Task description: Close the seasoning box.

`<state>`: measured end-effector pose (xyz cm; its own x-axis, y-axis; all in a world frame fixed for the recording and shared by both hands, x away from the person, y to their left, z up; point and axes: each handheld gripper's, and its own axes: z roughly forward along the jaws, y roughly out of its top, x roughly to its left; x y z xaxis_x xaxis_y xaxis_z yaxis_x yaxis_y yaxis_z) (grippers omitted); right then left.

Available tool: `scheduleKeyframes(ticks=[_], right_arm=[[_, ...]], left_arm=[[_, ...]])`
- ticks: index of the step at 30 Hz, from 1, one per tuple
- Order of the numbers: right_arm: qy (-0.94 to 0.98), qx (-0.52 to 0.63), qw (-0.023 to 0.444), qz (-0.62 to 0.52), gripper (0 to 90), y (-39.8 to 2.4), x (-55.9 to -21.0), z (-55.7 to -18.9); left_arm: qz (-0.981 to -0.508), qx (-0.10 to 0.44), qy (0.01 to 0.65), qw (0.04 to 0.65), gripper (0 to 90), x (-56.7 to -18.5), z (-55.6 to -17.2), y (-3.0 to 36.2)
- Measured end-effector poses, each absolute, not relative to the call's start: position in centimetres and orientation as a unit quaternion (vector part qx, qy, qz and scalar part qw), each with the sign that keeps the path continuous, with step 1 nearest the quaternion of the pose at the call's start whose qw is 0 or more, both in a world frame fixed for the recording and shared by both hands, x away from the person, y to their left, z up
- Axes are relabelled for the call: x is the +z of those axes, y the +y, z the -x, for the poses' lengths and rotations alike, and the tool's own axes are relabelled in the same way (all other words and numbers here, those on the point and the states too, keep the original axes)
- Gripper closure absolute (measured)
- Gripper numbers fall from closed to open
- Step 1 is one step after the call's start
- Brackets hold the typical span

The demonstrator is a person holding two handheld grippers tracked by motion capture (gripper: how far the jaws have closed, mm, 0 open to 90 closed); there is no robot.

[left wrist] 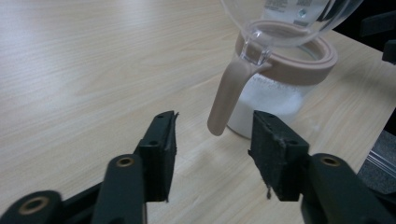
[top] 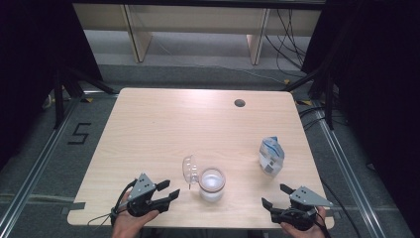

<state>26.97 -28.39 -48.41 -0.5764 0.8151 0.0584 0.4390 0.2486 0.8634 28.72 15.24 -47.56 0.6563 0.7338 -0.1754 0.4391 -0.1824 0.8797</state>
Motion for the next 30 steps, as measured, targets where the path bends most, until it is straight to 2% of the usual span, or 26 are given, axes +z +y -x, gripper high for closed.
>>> scheduleKeyframes(ticks=[7,14,21,30], right_arm=[[0.763,0.451,0.207,-0.415,18.4,-28.2,-48.5,-26.9],[0.765,0.451,0.202,-0.413,18.8,-28.2,-48.5,-26.9],[0.766,0.444,0.193,-0.423,19.0,-27.9,-48.5,-26.7],[0.768,0.443,0.192,-0.421,19.2,-27.9,-48.6,-26.7]], left_arm=[[-0.764,0.157,0.363,0.510,67.6,-46.5,-28.8,14.9],[-0.768,0.164,0.351,0.510,76.1,-45.8,-29.0,14.6],[-0.772,0.164,0.333,0.517,88.8,-45.2,-29.4,14.0],[-0.776,0.156,0.327,0.516,89.5,-44.7,-29.9,13.2]])
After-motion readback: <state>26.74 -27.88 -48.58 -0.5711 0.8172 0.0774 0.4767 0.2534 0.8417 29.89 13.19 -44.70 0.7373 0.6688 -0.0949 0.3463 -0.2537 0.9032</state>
